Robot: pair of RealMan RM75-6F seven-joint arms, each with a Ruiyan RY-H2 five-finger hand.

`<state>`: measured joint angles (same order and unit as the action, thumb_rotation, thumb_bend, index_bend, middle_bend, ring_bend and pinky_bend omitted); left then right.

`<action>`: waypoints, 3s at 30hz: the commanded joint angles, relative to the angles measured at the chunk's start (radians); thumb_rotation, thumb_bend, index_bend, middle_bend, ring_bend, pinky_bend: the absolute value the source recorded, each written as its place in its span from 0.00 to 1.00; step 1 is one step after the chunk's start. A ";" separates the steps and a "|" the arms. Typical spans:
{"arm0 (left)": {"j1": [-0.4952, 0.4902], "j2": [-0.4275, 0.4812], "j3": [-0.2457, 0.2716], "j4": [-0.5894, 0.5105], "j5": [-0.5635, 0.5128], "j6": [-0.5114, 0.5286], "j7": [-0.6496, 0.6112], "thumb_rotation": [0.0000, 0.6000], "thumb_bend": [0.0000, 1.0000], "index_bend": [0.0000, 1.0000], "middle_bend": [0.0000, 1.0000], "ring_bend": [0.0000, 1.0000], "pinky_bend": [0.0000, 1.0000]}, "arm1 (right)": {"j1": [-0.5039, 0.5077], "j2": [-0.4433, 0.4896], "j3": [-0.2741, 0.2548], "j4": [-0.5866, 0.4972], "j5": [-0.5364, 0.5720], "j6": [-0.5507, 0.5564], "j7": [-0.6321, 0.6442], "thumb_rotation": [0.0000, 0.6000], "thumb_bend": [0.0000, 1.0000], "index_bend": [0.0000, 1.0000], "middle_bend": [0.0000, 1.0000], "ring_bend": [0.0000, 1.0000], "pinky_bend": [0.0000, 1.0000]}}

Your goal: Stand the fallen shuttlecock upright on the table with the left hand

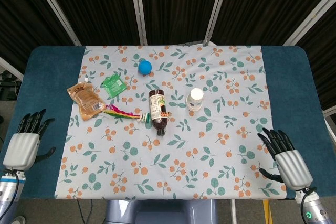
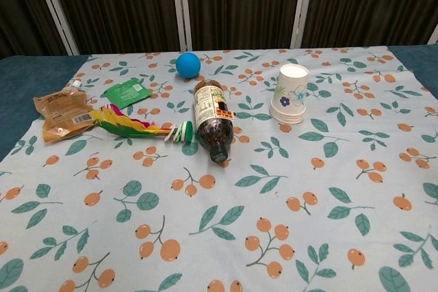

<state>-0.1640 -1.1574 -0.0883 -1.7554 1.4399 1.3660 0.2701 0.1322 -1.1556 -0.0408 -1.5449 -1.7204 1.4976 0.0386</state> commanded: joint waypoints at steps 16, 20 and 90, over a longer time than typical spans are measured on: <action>-0.333 -0.251 -0.183 0.198 -0.445 -0.289 0.296 1.00 0.40 0.42 0.00 0.00 0.00 | 0.002 0.004 -0.001 -0.001 0.002 -0.005 0.019 1.00 0.05 0.08 0.00 0.00 0.00; -0.372 -0.304 -0.182 0.251 -0.502 -0.297 0.341 1.00 0.41 0.42 0.00 0.00 0.00 | 0.003 0.005 -0.001 -0.001 0.003 -0.007 0.025 1.00 0.05 0.08 0.00 0.00 0.00; -0.605 -0.432 -0.163 0.342 -0.638 -0.271 0.468 1.00 0.57 0.59 0.00 0.00 0.00 | 0.006 0.005 0.003 -0.011 0.017 -0.017 0.037 1.00 0.05 0.08 0.00 0.00 0.00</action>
<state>-0.7625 -1.6191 -0.2457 -1.3754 0.7822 1.0814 0.7272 0.1386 -1.1506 -0.0376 -1.5554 -1.7032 1.4805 0.0752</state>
